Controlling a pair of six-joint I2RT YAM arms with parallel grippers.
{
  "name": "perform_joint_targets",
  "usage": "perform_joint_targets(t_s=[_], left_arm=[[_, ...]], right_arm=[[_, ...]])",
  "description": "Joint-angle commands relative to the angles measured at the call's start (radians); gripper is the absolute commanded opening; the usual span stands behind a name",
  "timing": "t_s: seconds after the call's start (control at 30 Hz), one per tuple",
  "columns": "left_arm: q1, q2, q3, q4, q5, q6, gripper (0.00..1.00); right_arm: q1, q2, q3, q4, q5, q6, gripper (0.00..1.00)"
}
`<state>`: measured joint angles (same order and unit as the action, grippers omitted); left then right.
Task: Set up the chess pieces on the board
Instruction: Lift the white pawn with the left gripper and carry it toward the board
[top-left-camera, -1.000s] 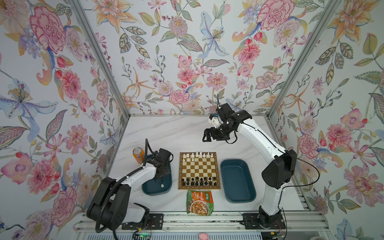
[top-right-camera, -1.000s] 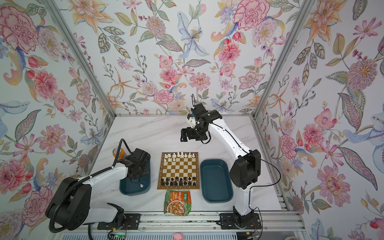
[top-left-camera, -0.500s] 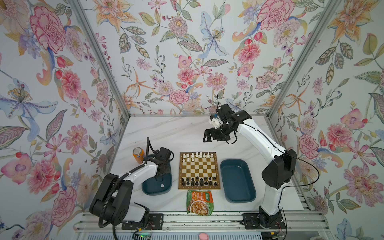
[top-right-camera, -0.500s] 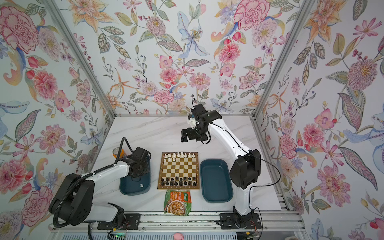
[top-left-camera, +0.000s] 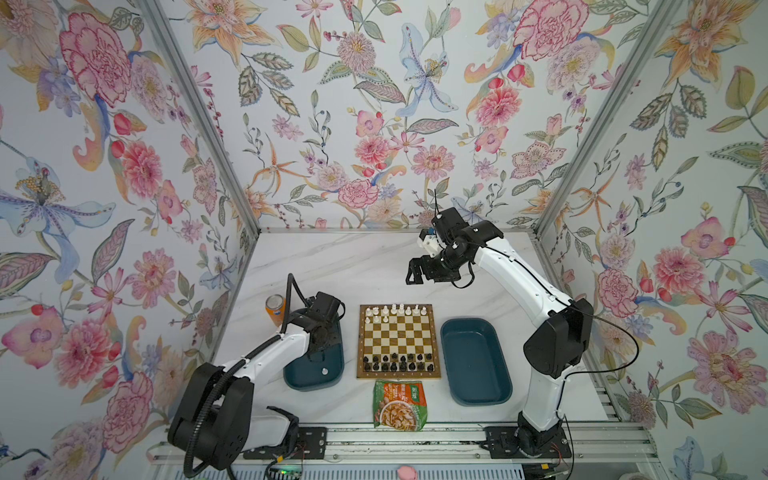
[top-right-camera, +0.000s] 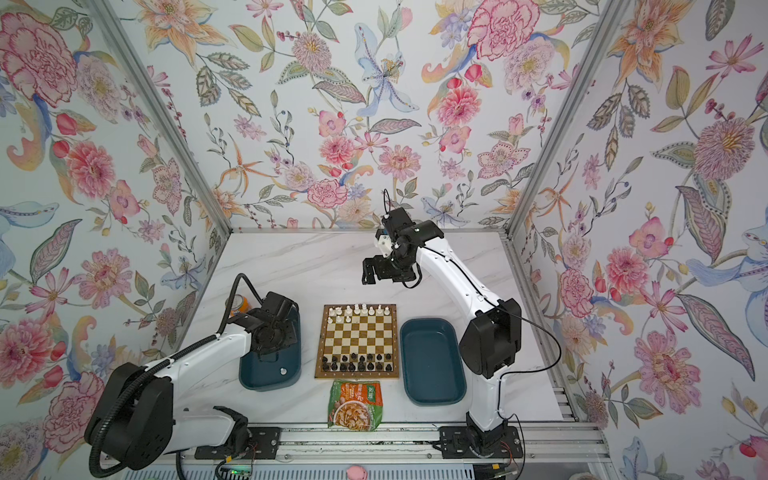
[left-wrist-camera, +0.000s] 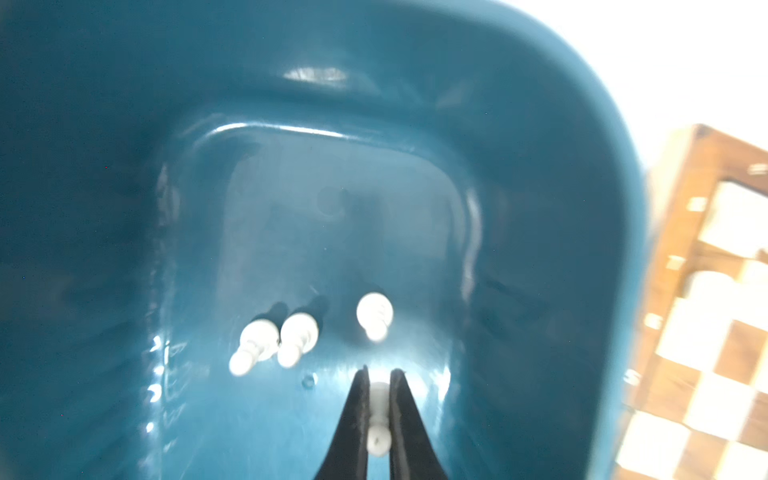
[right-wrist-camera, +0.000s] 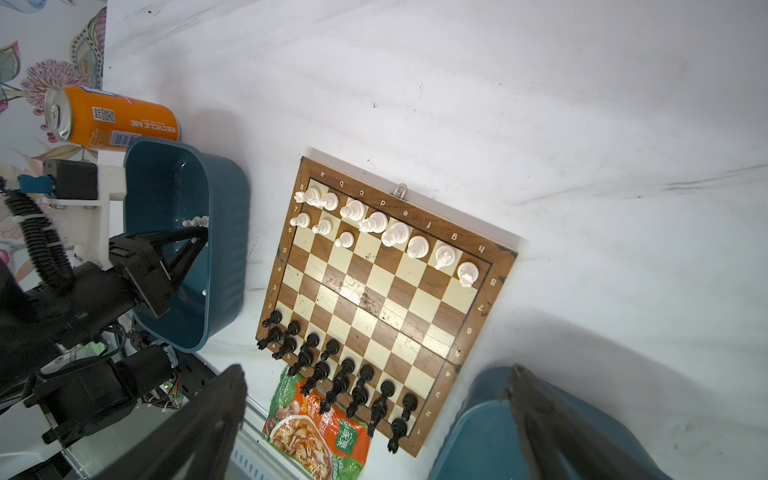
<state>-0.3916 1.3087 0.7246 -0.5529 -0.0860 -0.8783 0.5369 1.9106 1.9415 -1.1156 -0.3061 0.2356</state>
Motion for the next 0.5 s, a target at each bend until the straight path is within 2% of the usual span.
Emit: perform_joint_targets(t_s=[0.0,0.2,0.47], left_arm=[[0.008,-0.045,0.045,-0.082,0.009,-0.004,0.10],[-0.046,-0.042,0.157,-0.117,0.017,-0.023,0.11],[-0.225,0.162,0.425,-0.130,-0.020,-0.028,0.11]], right_arm=[[-0.003,-0.033,-0.016,-0.012,0.003,-0.001,0.99],[-0.009,-0.070,-0.067,0.007,0.004,0.003,0.99],[-0.070,-0.216,-0.242,0.042,0.028,0.006,0.99]])
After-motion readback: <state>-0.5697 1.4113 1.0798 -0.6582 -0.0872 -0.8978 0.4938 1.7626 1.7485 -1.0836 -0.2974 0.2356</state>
